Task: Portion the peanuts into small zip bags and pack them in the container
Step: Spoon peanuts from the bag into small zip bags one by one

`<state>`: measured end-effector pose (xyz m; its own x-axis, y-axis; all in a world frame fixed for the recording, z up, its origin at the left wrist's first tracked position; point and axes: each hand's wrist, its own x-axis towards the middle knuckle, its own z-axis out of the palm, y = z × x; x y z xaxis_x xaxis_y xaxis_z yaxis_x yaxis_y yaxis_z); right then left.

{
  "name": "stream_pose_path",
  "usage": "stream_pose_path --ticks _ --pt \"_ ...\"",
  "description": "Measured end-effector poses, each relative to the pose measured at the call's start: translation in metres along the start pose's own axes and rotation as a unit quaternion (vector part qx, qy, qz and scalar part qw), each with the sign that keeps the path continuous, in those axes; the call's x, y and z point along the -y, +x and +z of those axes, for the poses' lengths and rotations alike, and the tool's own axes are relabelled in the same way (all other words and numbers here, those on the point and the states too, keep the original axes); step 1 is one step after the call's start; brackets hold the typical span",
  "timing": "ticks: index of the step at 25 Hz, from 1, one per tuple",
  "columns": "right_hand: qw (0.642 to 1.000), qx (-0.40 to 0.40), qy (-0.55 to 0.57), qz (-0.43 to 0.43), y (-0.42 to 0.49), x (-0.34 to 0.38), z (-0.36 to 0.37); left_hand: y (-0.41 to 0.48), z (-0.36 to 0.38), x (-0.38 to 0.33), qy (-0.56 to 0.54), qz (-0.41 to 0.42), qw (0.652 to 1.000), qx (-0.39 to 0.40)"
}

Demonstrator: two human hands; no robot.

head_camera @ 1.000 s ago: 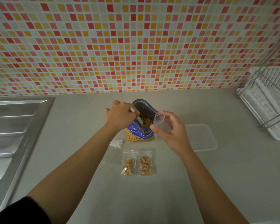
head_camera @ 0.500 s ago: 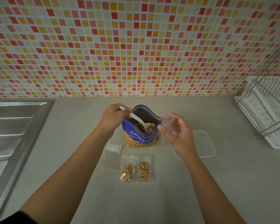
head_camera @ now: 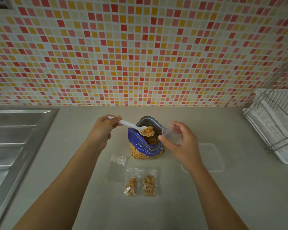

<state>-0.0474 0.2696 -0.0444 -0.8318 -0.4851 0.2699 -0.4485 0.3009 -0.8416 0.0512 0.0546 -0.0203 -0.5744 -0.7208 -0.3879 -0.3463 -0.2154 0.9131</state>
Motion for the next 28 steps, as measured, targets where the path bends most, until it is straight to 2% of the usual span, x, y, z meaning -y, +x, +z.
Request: stream_pose_path --ticks 8,13,16,20,23,25,28 --pt "0.998 0.031 -0.052 -0.013 0.011 0.016 0.009 0.000 -0.016 -0.044 -0.069 0.030 0.997 0.007" --pt "0.999 0.018 -0.029 -0.015 0.014 0.020 0.016 -0.008 -0.009 -0.060 -0.005 0.047 0.999 0.020" --pt "1.000 0.014 -0.015 -0.017 0.014 0.020 0.020 -0.016 -0.002 -0.074 0.058 0.096 0.994 0.015" --pt "1.000 -0.002 0.010 -0.013 0.013 0.020 0.024 -0.035 0.015 -0.099 0.173 0.216 0.960 0.042" --pt "0.999 -0.012 0.042 0.004 0.015 0.024 0.026 -0.052 0.033 -0.112 0.300 0.306 0.901 0.060" --pt "0.998 -0.019 0.065 0.019 0.018 0.023 0.025 -0.061 0.033 -0.122 0.322 0.347 0.880 0.037" --pt "0.993 -0.026 0.112 0.036 0.019 0.019 0.021 -0.055 0.010 -0.130 0.219 0.322 0.921 -0.022"
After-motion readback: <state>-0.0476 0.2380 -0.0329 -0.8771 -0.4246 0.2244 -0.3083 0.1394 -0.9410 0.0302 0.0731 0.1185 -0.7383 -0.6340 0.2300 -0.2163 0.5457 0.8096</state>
